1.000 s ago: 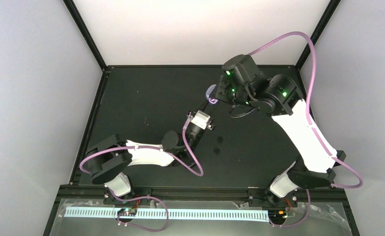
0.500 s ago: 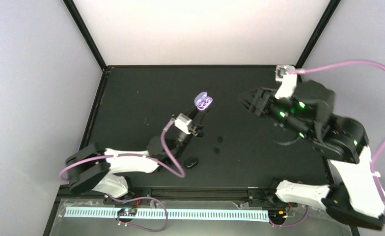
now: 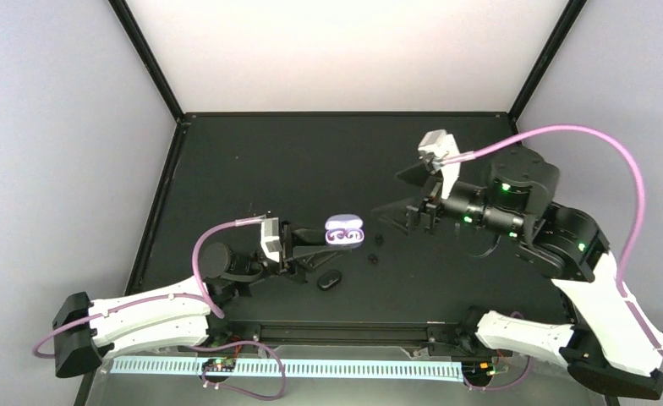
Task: Insert the wireless bluetooth earbuds into the charging case
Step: Place the earbud in the charging case.
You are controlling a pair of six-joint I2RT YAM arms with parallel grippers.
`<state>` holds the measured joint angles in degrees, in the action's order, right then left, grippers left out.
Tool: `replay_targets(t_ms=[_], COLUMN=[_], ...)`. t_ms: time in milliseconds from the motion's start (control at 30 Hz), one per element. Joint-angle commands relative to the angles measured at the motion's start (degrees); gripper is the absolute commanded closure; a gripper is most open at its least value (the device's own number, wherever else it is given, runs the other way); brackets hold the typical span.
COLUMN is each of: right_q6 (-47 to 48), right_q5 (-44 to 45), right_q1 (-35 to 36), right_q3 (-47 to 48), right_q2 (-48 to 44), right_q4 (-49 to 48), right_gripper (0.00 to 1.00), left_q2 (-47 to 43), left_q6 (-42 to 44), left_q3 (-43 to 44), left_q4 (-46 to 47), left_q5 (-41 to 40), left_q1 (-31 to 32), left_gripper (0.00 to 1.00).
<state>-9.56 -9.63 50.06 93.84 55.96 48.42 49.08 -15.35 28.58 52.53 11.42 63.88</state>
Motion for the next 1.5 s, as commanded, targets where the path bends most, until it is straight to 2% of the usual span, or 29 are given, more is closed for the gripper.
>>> replay_targets(t_ms=[0,133,467,500,567,700,767,967,1067,1267,1467], right_q6=[6.20,7.68,6.71,6.11,5.58,6.64,8.89,12.28,12.71,14.09,15.89], right_q5=[-10.63,-12.17,-4.44,-4.26,-6.67,-11.06,-13.43,-18.24,-14.98,-8.16,-1.71], right_q1=[0.76,3.42,7.21,7.14,7.23,7.16,7.20,9.25,12.05,18.98,23.77], right_q3=[-1.60,-1.03,-2.88,-3.35,-3.33,-0.71,-0.53,-3.01,-4.06,-5.11,-6.58], right_q2=[0.19,2.03,2.56,1.58,0.16,1.33,1.65,1.18,1.49,2.21,4.54], right_q4=[0.10,1.65,1.09,0.07,-0.96,3.31,6.52,9.60,9.51,8.00,7.03], right_gripper=[0.08,0.00,0.00,0.02,0.12,0.56,0.66,0.75,0.81,0.77,0.80], left_q2=[-3.78,-5.27,-5.39,-5.40,-5.48,-5.20,-4.94,-4.69,-4.57,-3.79,-3.80], left_q6=[-2.41,-0.28,1.23,1.45,1.55,0.90,0.34,-0.79,-0.77,0.00,0.67], left_q3=[-1.48,-2.65,-3.94,-4.09,-4.37,-4.85,-4.77,-4.41,-4.20,-3.04,-2.74], left_q4=[-8.48,-11.51,-11.58,-11.67,-11.77,-10.99,-10.81,-12.07,-12.24,-13.66,-14.66], left_q5=[9.79,10.44,10.45,10.13,9.69,10.96,12.86,14.84,14.86,15.03,14.94], left_q1=[0.01,0.02,0.02,0.02,0.02,0.01,0.02,0.02,-0.02,0.00,0.02], left_gripper=[0.99,0.98,0.98,0.98,0.98,0.98,0.98,0.99,0.99,0.98,0.98])
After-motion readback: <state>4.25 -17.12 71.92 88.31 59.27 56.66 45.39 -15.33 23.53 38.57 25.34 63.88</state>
